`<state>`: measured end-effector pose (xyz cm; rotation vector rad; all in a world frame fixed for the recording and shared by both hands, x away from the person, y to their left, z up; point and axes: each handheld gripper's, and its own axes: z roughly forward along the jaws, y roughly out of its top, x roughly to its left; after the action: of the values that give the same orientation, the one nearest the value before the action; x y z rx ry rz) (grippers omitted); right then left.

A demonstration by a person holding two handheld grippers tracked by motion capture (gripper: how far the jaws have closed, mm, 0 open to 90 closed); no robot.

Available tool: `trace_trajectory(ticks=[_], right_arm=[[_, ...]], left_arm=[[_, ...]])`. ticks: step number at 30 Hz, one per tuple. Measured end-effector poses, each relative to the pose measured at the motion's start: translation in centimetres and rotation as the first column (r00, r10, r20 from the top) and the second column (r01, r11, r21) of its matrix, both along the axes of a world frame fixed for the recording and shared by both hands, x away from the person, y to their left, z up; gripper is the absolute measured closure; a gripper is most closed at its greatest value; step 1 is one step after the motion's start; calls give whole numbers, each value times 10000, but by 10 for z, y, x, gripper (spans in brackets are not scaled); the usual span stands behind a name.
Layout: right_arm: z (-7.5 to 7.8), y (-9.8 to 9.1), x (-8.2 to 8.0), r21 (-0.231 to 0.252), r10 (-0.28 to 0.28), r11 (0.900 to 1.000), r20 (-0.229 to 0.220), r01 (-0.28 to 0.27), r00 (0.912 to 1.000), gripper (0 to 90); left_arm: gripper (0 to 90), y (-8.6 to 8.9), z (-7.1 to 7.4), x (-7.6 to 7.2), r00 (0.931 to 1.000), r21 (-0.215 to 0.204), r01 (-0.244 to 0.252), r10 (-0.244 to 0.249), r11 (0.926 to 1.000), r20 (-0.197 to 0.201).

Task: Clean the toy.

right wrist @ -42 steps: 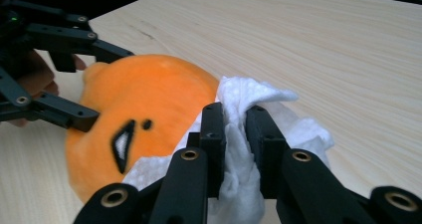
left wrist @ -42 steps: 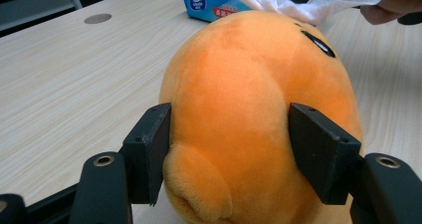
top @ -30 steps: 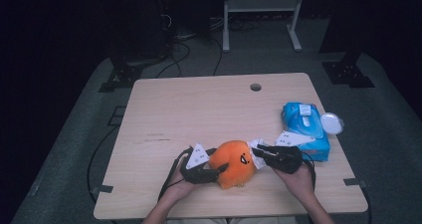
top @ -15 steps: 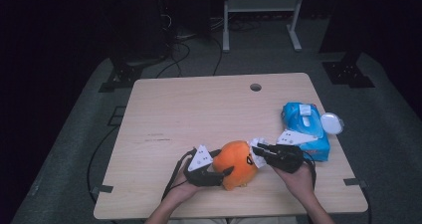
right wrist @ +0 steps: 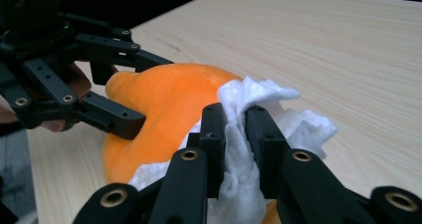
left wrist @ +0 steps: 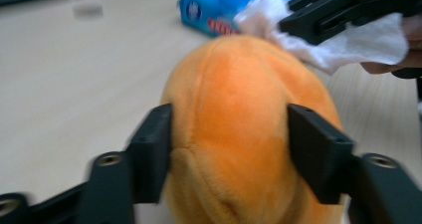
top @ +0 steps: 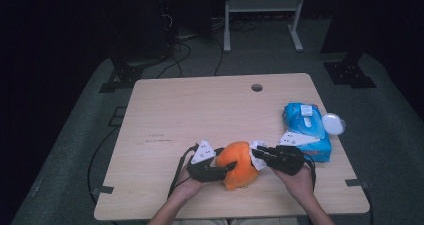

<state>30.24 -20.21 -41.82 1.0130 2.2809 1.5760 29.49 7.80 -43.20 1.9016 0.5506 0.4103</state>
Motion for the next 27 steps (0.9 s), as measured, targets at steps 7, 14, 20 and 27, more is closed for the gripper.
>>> trace_trajectory(ticks=[7, 14, 20, 27], right_arm=[[-1, 18, -3, -303, 577, 9979, 185, -571, 9982, 783], [-5, -3, 13, 326, -450, 9985, -49, 451, 9990, 782], [-8, 14, 1, 55, 178, 9998, -163, -177, 9997, 783], [0, 17, -4, -71, 341, 9994, 137, -340, 9993, 783]], left_arm=[[473, 2, 4, -4, 9885, 700, 512, -605, 9962, 1389], [449, 5, 2, -9, 9840, 644, 1222, -1294, 9904, 1228], [203, 12, 11, -1, 9989, 157, 462, -463, 9988, 11], [334, 13, 1, -3, 9983, 499, 555, -546, 9972, -186]])
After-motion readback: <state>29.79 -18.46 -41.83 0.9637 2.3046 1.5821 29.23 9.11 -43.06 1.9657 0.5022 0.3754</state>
